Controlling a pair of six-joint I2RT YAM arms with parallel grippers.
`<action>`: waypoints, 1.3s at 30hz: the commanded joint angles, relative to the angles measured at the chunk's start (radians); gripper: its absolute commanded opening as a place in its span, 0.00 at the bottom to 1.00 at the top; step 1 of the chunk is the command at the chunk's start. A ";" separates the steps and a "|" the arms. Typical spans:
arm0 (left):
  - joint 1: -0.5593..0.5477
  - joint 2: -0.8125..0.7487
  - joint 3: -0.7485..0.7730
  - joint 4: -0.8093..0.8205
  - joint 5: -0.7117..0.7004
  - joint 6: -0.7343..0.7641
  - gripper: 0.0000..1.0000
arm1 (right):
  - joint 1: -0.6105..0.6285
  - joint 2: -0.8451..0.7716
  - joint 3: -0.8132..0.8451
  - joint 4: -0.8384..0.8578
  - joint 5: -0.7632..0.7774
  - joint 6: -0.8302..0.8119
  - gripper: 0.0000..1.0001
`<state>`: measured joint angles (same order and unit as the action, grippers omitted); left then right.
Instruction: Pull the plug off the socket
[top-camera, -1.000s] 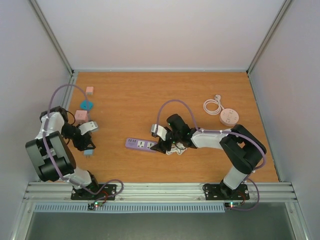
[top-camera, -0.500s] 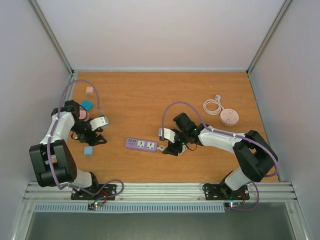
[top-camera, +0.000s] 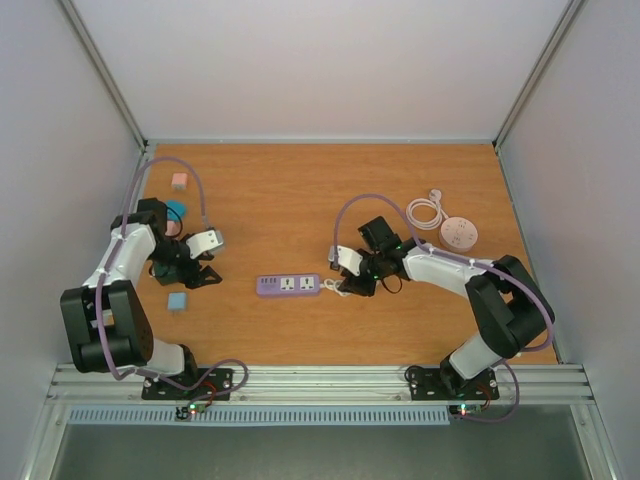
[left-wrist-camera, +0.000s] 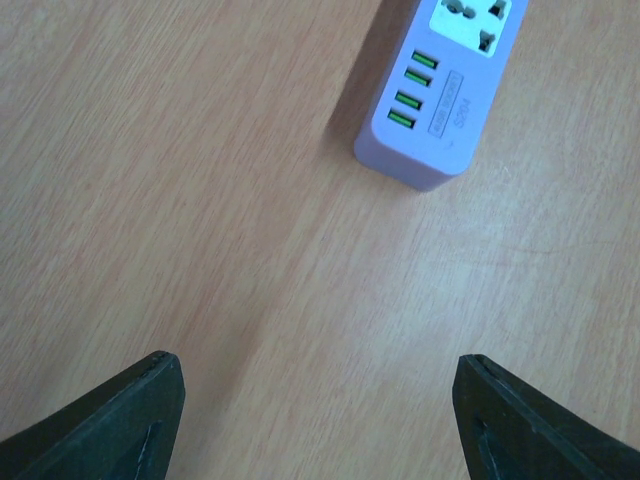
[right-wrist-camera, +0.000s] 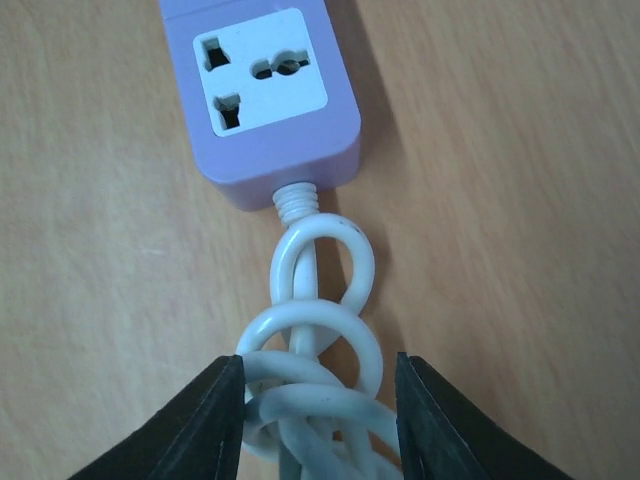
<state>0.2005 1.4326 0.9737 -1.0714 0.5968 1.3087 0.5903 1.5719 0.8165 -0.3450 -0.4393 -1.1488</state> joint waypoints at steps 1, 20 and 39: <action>-0.006 -0.019 -0.014 0.039 0.042 -0.013 0.75 | -0.059 0.015 0.019 -0.036 0.042 -0.019 0.40; -0.110 0.063 0.049 0.111 0.055 -0.076 0.75 | -0.347 -0.105 -0.098 -0.169 0.066 -0.089 0.35; -0.196 0.177 0.140 0.158 0.066 -0.118 0.75 | -0.790 -0.120 -0.159 -0.252 0.088 -0.134 0.35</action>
<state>0.0113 1.5829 1.0725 -0.9443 0.6258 1.2022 -0.1162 1.4288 0.6952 -0.5186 -0.4625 -1.2526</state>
